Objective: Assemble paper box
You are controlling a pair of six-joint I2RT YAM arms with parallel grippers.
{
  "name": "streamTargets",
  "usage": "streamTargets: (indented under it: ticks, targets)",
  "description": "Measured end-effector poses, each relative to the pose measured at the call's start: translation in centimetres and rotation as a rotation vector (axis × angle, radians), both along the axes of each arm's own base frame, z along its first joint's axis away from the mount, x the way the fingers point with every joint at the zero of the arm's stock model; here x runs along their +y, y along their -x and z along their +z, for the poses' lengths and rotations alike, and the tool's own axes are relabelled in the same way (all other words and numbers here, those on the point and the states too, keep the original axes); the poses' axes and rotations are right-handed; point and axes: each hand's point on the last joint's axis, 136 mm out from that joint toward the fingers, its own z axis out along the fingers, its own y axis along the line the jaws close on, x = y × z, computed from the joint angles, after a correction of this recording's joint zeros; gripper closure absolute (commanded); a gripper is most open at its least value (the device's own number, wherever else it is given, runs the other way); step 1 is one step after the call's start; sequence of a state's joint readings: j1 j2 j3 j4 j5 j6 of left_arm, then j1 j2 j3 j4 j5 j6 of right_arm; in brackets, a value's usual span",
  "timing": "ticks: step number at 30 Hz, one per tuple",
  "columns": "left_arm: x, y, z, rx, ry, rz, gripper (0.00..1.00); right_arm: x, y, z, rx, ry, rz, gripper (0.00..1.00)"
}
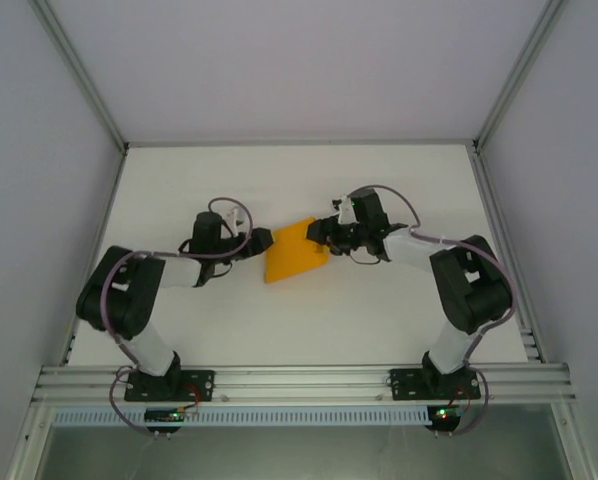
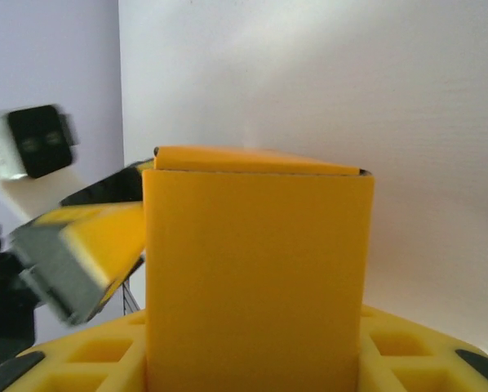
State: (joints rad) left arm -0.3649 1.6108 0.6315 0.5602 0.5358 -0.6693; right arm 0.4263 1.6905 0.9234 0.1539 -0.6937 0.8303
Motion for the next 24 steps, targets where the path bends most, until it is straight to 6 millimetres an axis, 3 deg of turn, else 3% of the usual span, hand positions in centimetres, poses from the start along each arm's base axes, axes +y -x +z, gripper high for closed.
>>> streamTargets:
  ticks: [4,6,8,11,15,19,24]
  targets:
    - [-2.2,0.6,7.2,-0.296,-0.130,-0.069,0.00,-2.6,-0.4,2.0,-0.013,0.026,-0.069,0.57]
    - [-4.2,2.2,10.6,-0.483,-0.209,-0.133,0.00,-4.1,-0.3,2.9,-0.014,0.054,-0.109,0.57]
    - [-6.4,4.4,12.6,-0.654,-0.291,-0.219,0.00,-5.7,-0.2,4.0,-0.002,0.085,-0.157,0.56]
    - [-8.9,7.4,12.0,-0.810,-0.436,-0.349,0.00,-8.0,-0.2,5.8,0.021,0.112,-0.226,0.57]
    - [-10.1,9.2,9.5,-0.925,-0.636,-0.472,0.00,-10.8,0.2,7.7,0.094,0.114,-0.309,0.57]
    - [-10.7,9.2,7.3,-0.998,-0.799,-0.533,0.00,-12.0,1.5,7.8,0.201,0.089,-0.358,0.57]
    - [-10.7,7.9,5.5,-1.022,-0.929,-0.544,0.00,-11.7,2.3,7.6,0.286,0.059,-0.367,0.57]
